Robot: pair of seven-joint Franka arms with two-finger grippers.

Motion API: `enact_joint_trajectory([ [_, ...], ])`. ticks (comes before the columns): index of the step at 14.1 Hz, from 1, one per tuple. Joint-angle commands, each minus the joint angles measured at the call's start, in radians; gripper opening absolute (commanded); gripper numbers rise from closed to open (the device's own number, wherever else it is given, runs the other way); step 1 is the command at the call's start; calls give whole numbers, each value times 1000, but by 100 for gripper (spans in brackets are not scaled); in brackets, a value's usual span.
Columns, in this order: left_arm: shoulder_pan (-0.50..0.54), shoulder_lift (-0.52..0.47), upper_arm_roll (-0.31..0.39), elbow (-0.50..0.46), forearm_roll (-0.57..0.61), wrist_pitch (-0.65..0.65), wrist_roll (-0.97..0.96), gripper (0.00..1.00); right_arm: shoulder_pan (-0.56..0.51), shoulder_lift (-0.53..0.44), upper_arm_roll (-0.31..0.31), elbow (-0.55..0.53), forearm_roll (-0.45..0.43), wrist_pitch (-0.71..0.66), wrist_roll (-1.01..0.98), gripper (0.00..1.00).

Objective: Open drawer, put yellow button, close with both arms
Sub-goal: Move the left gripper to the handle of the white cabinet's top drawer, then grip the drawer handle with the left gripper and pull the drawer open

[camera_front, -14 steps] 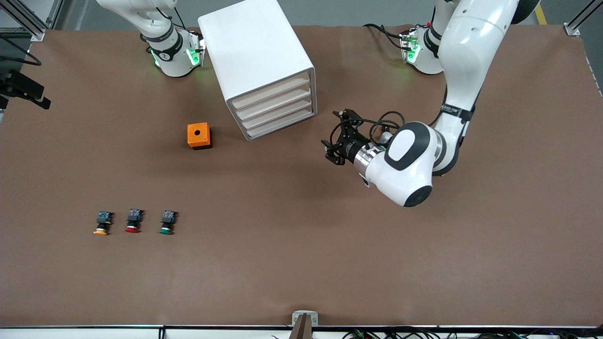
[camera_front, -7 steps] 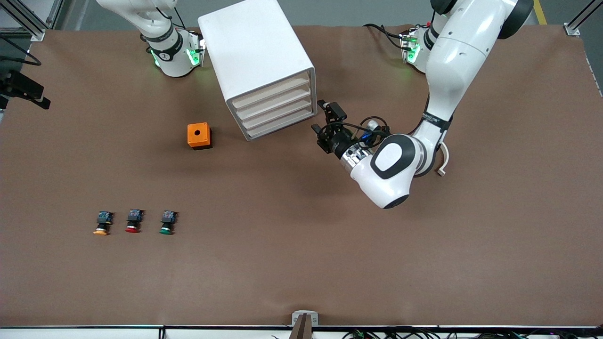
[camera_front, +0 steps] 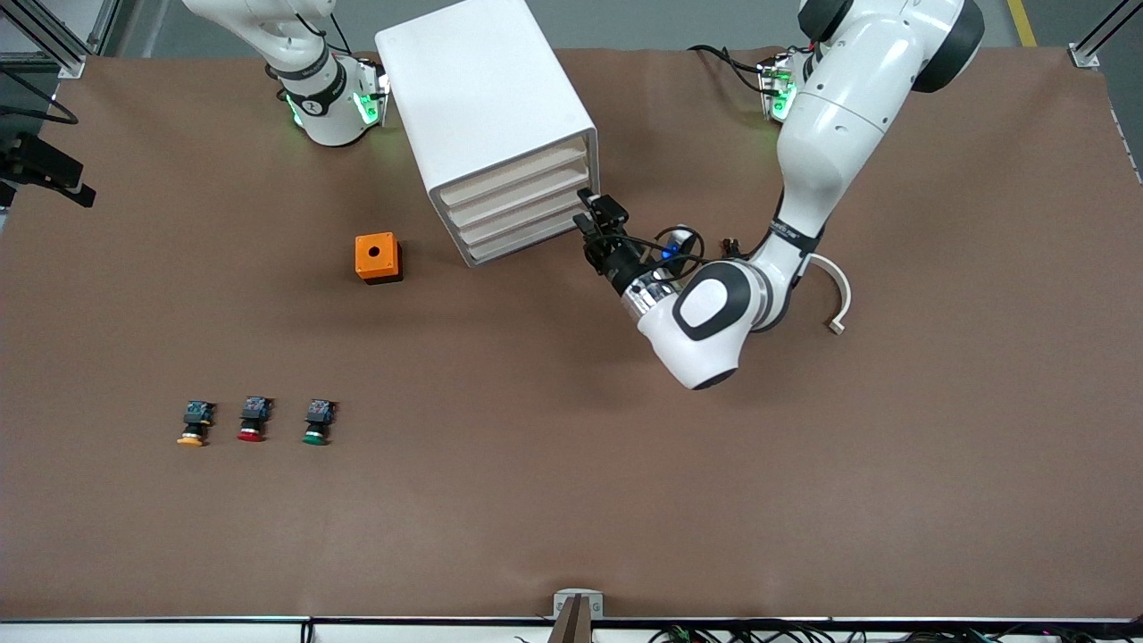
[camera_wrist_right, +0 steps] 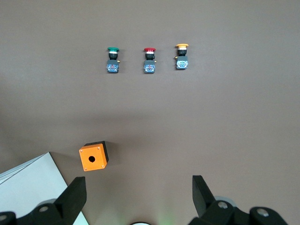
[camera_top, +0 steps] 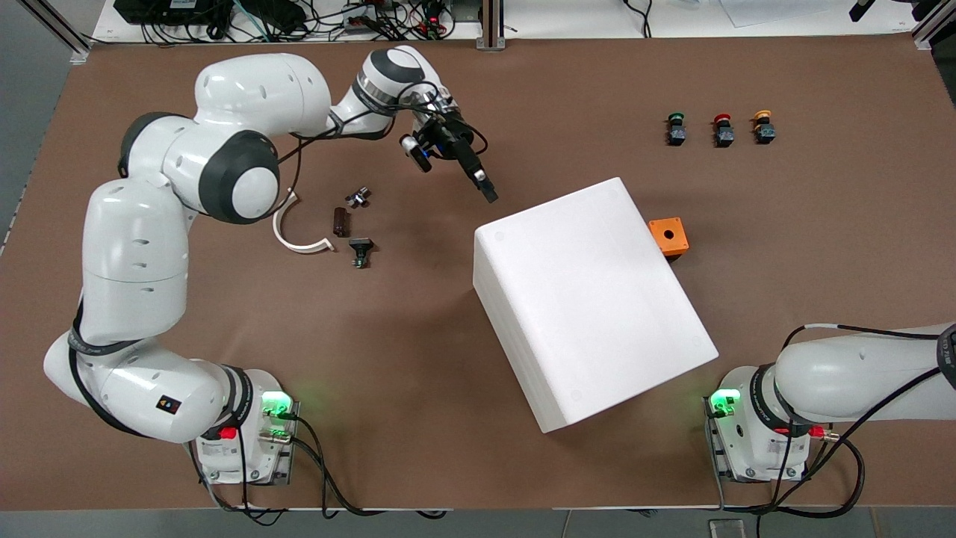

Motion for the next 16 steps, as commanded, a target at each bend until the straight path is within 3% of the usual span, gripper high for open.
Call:
enact_joint_trajectory([
  [1,-33,3,1,1,-43,-8,-25,54,-3,-25,2,-18,8,6,-3,100],
  [8,-98,24,1,-8,-64,45,-91,51,-3,-33,2,-18,8,27,12,100],
  [16,-144,31,1,-7,-72,45,-180,20,-3,-34,4,-21,8,32,32,100],
])
